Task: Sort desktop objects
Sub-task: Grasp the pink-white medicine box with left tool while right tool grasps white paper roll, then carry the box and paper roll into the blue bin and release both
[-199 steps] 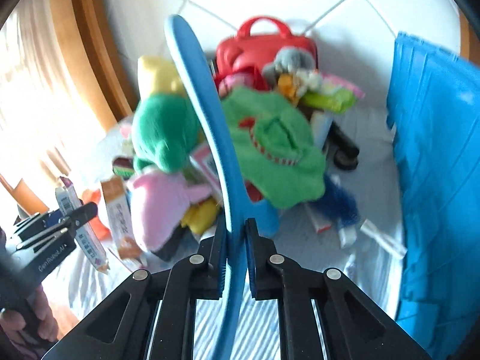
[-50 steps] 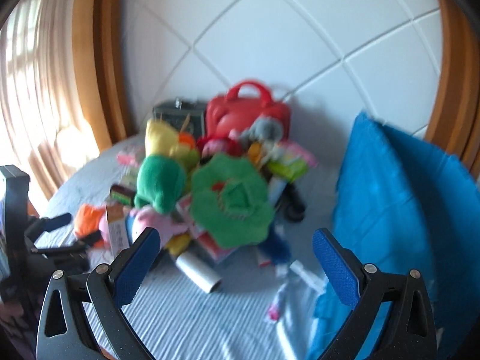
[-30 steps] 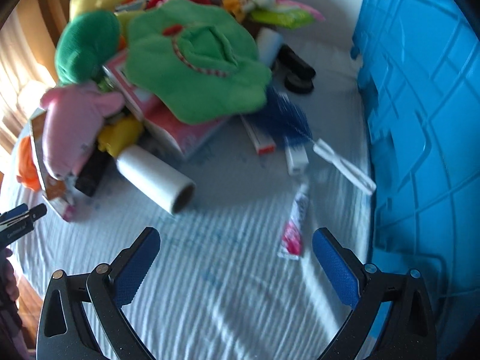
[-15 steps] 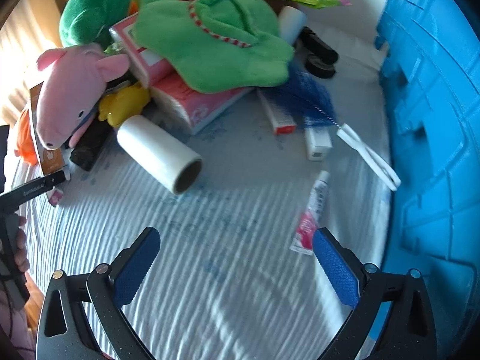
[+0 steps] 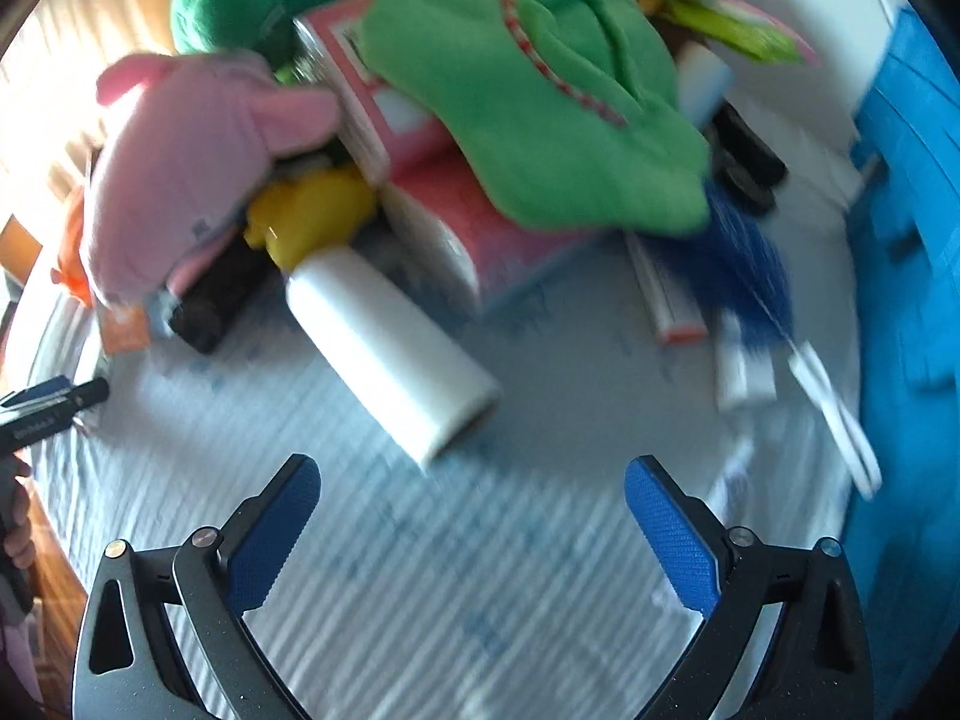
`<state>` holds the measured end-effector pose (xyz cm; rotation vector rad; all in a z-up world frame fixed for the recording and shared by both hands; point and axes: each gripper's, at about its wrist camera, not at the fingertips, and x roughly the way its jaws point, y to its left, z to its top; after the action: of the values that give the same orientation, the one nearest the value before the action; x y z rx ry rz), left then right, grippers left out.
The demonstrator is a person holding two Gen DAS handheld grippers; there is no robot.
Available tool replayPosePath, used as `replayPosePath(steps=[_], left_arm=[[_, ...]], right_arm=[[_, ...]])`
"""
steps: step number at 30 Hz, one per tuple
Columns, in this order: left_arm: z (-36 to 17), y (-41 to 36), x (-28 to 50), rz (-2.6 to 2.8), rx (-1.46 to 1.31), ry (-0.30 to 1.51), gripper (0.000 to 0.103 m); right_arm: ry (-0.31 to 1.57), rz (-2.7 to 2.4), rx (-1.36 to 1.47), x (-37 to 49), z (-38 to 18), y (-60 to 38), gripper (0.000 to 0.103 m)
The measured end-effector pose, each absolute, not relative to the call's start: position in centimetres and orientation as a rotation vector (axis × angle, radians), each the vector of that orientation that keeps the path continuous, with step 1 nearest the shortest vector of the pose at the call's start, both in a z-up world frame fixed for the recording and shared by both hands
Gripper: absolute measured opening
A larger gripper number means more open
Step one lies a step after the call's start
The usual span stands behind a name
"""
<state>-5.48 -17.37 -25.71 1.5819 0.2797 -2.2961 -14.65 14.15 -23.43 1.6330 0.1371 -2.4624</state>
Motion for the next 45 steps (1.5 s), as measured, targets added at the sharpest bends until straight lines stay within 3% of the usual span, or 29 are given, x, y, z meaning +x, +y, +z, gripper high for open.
replayPosePath(steps=[4, 5, 8, 10, 11, 17, 19, 22, 32, 37, 41, 45], left_arm=[[-25.2, -16.9, -7.3, -2.303, 1.591, 0.262, 0.078], [-25.4, -16.9, -7.8, -2.29, 1.61, 0.254, 0.069], [-25.7, -16.8, -8.6, -2.263, 1.654, 0.291, 0.053], [-25.6, -16.8, -8.9, -2.261, 1.667, 0.319, 0.048], [-25.5, -16.7, -9.0, -2.258, 1.669, 0.327, 0.046], [-25.0, -15.5, -9.2, -2.273, 1.696, 0.326, 0.029], [-24.8, -15.0, -9.2, -2.275, 1.716, 0.321, 0.028], [-24.5, -14.7, -8.8, -2.285, 1.724, 0.315, 0.028], [-22.6, -12.8, -8.9, -2.326, 1.691, 0.275, 0.028], [-19.4, -9.9, -7.8, -2.409, 1.63, 0.212, 0.028], [-17.5, -10.0, 0.4, -2.501, 1.565, 0.154, 0.028], [-16.0, -10.4, -1.3, -2.609, 1.46, 0.091, 0.028]], right_arm=[[0.264, -2.431, 1.641, -16.2, -24.0, 12.6, 0.103], [0.299, -2.424, 1.651, -16.5, -24.2, 12.3, 0.103], [0.34, -2.391, 1.672, -17.4, -24.4, 11.2, 0.1], [0.391, -2.372, 1.67, -17.7, -24.5, 10.4, 0.083], [0.425, -2.366, 1.67, -17.9, -24.5, 9.9, 0.081], [0.581, -2.32, 1.675, -19.0, -25.7, 7.3, 0.079], [0.601, -2.295, 1.715, -19.1, -26.4, 6.7, 0.058], [0.57, -2.279, 1.765, -18.1, -25.8, 6.6, 0.048], [0.531, -2.295, 1.784, -16.8, -24.6, 5.8, 0.047], [0.362, -2.347, 1.729, -14.4, -21.4, 6.8, 0.045], [0.266, -2.391, 1.67, -12.4, -18.8, 7.6, 0.045], [0.206, -2.455, 1.586, -10.7, -15.4, 8.8, 0.045]])
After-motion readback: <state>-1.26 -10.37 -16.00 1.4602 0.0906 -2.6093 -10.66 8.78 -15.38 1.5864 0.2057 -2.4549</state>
